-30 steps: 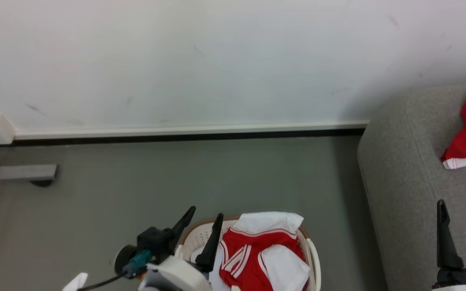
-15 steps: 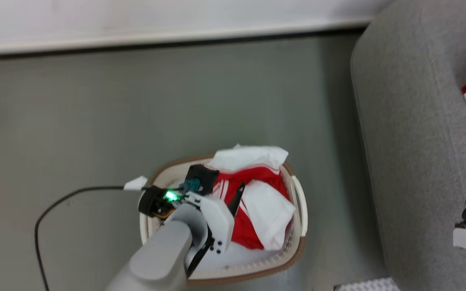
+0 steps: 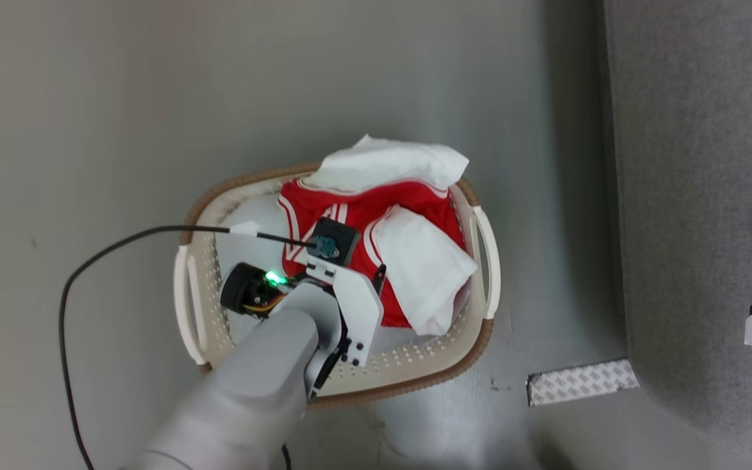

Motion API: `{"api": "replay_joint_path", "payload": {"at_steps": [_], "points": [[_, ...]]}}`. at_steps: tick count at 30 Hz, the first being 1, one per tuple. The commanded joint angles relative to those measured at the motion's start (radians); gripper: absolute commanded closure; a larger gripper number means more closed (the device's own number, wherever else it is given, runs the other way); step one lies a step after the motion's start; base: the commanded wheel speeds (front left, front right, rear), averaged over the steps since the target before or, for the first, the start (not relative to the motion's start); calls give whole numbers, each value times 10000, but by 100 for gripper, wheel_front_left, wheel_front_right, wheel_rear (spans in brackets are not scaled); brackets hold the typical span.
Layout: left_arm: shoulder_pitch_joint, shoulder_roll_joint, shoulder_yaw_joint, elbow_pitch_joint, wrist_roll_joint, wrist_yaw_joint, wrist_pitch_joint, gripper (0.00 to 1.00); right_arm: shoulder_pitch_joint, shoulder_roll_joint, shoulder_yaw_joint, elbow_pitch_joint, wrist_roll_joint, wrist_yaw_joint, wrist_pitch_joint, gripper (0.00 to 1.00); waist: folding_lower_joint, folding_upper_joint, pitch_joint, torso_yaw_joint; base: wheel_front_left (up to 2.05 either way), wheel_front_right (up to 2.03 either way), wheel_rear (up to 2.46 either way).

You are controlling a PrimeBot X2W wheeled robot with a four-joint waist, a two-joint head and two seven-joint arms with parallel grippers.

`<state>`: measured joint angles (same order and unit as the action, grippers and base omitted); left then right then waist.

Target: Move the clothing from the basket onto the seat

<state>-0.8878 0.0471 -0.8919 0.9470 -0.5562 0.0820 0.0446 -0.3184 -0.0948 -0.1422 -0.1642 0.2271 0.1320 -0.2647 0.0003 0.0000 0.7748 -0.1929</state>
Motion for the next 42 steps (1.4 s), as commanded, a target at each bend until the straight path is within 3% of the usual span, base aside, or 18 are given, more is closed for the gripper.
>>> {"api": "replay_joint_path", "payload": {"at_steps": [1,8,17,31,32,33,34,35,42], "points": [[-306,63,-128,160,-178,99,15,0,-195,40,-34,-166,48,-25,5,0,-3,0,725,-170,0,0,0],[-1059,61,-413,653,-870,150,-307,0,-331,120,-17,-432,114,-25,6,0,-3,0,1530,-336,0,0,0],[-1686,59,-766,496,-1940,-231,-802,0,-479,196,65,-363,157,-25,6,0,-3,0,1959,-437,0,0,0],[-2149,58,-1988,991,-2524,-922,-686,0,-454,214,81,-378,184,-25,6,0,-3,0,2364,-619,0,0,0],[-2148,59,-2070,1000,-2512,-967,-744,25,-434,194,69,-394,165,-25,6,0,-3,0,2367,-616,3,3,3],[-2152,58,-2168,993,-2527,-1038,-810,60,-413,173,55,-422,138,-25,6,0,-3,0,2371,-598,7,7,7],[-2150,59,-2245,960,-2581,-1116,-867,75,-391,147,45,-447,103,-25,6,0,-3,0,2378,-568,7,7,7],[-2153,59,-2308,913,-2629,-1192,-963,100,-370,127,36,-470,57,-25,6,0,-3,0,2385,-531,6,6,6],[-2234,56,-2827,570,-3057,-1527,-1140,100,-391,62,-103,-524,-76,-25,6,0,-3,0,2331,-323,1,1,1]]}}
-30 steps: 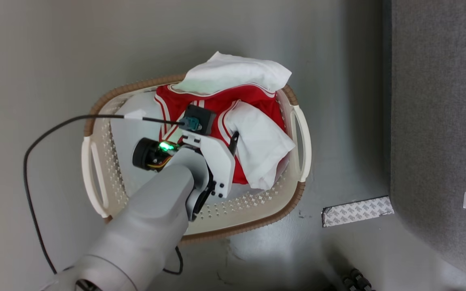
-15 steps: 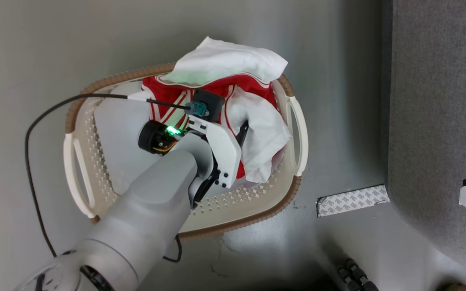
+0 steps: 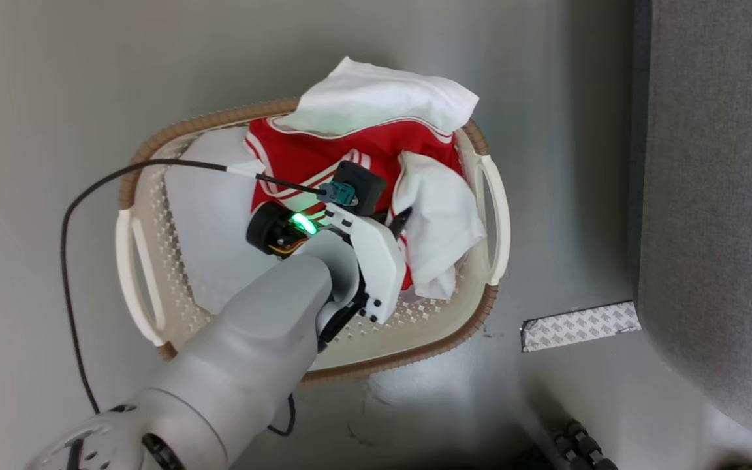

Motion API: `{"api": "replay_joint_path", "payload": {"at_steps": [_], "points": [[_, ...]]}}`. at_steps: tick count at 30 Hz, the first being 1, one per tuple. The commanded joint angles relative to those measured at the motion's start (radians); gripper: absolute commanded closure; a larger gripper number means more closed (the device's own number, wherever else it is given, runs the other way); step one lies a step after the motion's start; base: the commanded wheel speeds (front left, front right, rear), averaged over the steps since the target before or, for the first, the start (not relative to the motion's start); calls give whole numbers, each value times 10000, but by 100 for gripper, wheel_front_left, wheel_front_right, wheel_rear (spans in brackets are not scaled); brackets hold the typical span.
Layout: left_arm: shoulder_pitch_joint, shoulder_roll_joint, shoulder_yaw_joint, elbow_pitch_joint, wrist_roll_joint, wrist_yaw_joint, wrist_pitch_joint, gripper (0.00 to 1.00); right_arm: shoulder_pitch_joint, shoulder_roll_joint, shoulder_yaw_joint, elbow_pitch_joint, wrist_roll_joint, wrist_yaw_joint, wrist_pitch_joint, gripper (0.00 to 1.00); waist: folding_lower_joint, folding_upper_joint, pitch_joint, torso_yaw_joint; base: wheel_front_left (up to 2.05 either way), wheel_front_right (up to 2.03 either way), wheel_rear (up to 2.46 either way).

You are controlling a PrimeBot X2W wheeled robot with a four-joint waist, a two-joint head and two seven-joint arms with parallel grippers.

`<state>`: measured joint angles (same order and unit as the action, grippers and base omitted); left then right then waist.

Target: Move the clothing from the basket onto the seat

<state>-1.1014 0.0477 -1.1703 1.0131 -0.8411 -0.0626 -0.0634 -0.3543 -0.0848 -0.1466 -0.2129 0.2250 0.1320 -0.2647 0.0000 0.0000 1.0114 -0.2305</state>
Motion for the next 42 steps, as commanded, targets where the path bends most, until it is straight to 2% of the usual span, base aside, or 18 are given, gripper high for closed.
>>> {"api": "replay_joint_path", "payload": {"at_steps": [1,6,12,21,28,33,42], "points": [[-86,49,-85,-181,-317,-115,-97,100,-76,-55,-99,-30,-56,-25,6,0,0,0,-108,117,0,0,0],[223,50,-32,-486,-980,-302,-377,100,-86,-111,-263,44,-26,-25,6,0,0,0,-628,444,0,0,0],[956,43,321,-811,-2260,-534,-730,100,322,-216,-562,281,9,-25,6,0,0,0,-1985,1020,0,0,0],[2218,82,687,-1169,-3244,-679,-1662,100,1457,-330,-747,938,-27,-26,6,0,0,0,-4799,1758,0,0,0],[3454,641,1249,-1854,-3587,-678,-1961,100,2494,-411,-681,1628,-208,-26,4,0,0,0,-7154,2210,0,0,0],[4343,1266,1902,-2722,-3509,-329,-2018,100,3164,-436,-508,2039,-309,-26,6,0,0,0,-8532,2446,0,0,0],[6125,2641,3051,-5531,-2632,989,-2020,100,4101,-477,372,2564,-206,-26,6,0,0,0,-10301,2603,0,0,0]]}}
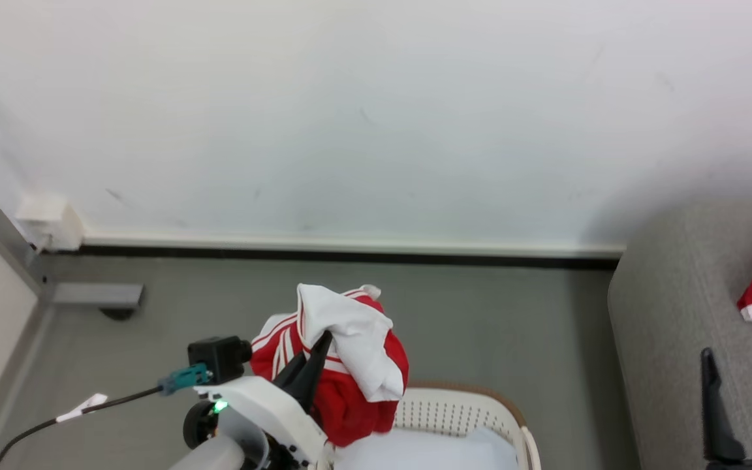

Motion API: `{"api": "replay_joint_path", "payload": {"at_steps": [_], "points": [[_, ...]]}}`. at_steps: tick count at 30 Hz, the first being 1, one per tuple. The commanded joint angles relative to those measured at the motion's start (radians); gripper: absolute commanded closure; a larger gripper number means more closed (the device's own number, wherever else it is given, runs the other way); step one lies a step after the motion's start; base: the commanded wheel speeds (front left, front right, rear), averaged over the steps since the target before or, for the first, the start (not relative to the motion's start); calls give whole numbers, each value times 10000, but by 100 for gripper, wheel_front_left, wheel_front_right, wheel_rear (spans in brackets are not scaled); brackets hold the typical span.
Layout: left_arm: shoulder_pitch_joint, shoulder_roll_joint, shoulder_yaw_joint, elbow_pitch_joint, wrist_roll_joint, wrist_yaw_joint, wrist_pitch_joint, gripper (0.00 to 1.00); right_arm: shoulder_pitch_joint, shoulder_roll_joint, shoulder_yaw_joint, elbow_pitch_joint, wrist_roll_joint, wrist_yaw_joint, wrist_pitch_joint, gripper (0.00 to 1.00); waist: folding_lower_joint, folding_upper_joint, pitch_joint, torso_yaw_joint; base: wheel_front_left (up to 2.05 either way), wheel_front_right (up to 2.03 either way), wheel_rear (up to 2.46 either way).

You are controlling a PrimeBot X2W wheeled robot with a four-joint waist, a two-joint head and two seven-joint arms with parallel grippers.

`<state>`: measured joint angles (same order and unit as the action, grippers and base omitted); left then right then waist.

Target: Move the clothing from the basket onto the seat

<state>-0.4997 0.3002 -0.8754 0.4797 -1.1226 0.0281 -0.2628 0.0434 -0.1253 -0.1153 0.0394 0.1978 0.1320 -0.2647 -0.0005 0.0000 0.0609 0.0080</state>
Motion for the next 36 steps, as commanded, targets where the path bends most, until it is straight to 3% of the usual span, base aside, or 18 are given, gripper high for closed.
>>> {"api": "replay_joint_path", "payload": {"at_steps": [1,10,16,26,36], "points": [[277,274,139,-584,270,222,-25,100,195,-106,241,61,110,-26,6,0,5,0,-914,215,0,0,0],[824,1560,208,-3673,685,1407,328,100,-48,-709,2515,126,715,-26,6,0,5,0,-1356,250,0,0,0],[594,1663,-5,-4835,914,1732,740,100,-1024,-1376,4847,229,1383,-26,6,0,5,0,-1323,284,0,0,0],[69,791,-952,-4529,1383,1490,1189,100,-2928,-2011,7659,430,2643,-26,10,0,5,0,-1258,456,0,0,0],[-362,111,-1635,-4383,1417,839,1596,100,-3607,-2239,8946,1185,3253,-26,153,0,5,0,-1210,501,0,0,0]]}}
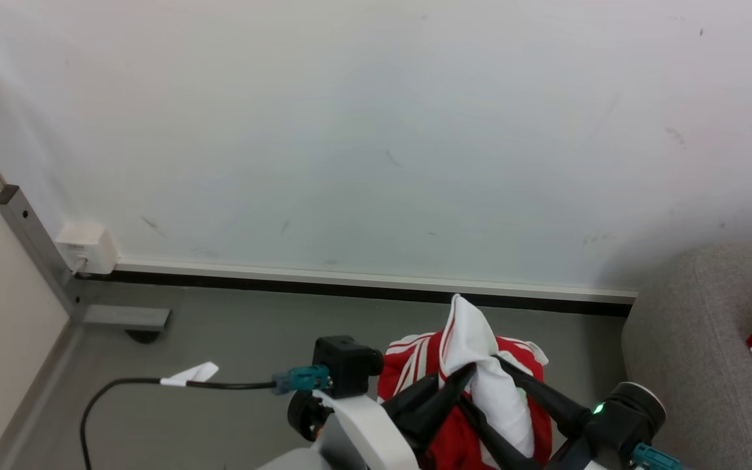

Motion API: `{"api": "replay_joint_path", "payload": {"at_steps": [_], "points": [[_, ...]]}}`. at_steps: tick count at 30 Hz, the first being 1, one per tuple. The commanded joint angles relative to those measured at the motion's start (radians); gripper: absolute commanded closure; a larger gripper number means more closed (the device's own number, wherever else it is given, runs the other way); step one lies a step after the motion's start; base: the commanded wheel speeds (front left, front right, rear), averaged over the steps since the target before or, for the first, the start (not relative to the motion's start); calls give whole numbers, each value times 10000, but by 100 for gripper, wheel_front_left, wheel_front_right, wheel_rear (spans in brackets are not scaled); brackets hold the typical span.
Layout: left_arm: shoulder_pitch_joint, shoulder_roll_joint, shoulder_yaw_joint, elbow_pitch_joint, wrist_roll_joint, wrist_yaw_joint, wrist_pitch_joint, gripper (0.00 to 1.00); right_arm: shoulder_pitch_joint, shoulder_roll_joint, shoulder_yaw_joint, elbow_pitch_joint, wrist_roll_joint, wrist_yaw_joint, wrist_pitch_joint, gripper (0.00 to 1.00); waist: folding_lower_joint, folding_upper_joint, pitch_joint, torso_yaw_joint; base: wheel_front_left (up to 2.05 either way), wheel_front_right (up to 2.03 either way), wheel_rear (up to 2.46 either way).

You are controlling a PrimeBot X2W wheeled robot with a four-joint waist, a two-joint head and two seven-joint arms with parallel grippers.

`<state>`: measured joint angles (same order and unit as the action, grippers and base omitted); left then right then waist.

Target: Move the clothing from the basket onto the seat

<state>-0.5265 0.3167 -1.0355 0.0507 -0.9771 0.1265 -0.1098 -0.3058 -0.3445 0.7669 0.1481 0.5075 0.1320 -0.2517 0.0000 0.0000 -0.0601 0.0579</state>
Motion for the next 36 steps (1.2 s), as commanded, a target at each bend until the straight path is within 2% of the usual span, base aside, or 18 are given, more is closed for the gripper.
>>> {"api": "replay_joint_path", "payload": {"at_steps": [1,5,9,10,11,12,19,20,21,22,28,36], "points": [[-128,-113,-61,-165,-142,-264,103,100,-166,-86,215,178,220,-26,63,0,0,0,-3,3,0,0,0],[-225,-169,-171,-334,-302,-592,304,100,-352,-244,702,491,376,-26,226,0,0,0,-26,-29,0,0,0],[-291,-206,-171,-448,-391,-720,365,100,-541,-348,982,806,607,-26,277,0,0,0,-45,-80,0,0,0],[-281,-217,-171,-472,-434,-744,367,100,-588,-354,1018,880,659,-26,255,37,0,0,-53,-97,0,0,0],[-278,-207,-179,-490,-450,-742,394,100,-623,-352,1014,969,718,-26,233,89,0,0,-62,-115,0,0,0],[-267,-196,-184,-506,-474,-752,416,100,-640,-337,1035,1022,757,-26,201,100,0,0,-68,-131,0,0,0],[-248,-48,-214,-389,-314,-685,364,100,-706,-319,897,1180,1027,-26,11,100,0,0,-75,-292,0,0,0],[-231,-38,-220,-364,-295,-683,305,78,-710,-331,824,1184,1048,-26,15,100,0,0,-74,-328,0,0,0],[-229,-21,-233,-332,-213,-674,277,49,-695,-345,760,1188,1074,-26,-20,100,0,0,-75,-365,0,0,0],[-229,8,-228,-281,-141,-650,187,0,-686,-365,717,1174,1087,-26,-49,100,0,0,-65,-419,0,0,0],[-337,20,-313,116,272,-568,-115,0,-664,-567,281,1004,1058,-26,-101,100,0,0,108,-861,0,0,0],[-468,-127,-482,792,794,-511,-556,0,-556,-910,-395,542,960,-26,-138,100,0,0,525,-2006,0,0,0]]}}
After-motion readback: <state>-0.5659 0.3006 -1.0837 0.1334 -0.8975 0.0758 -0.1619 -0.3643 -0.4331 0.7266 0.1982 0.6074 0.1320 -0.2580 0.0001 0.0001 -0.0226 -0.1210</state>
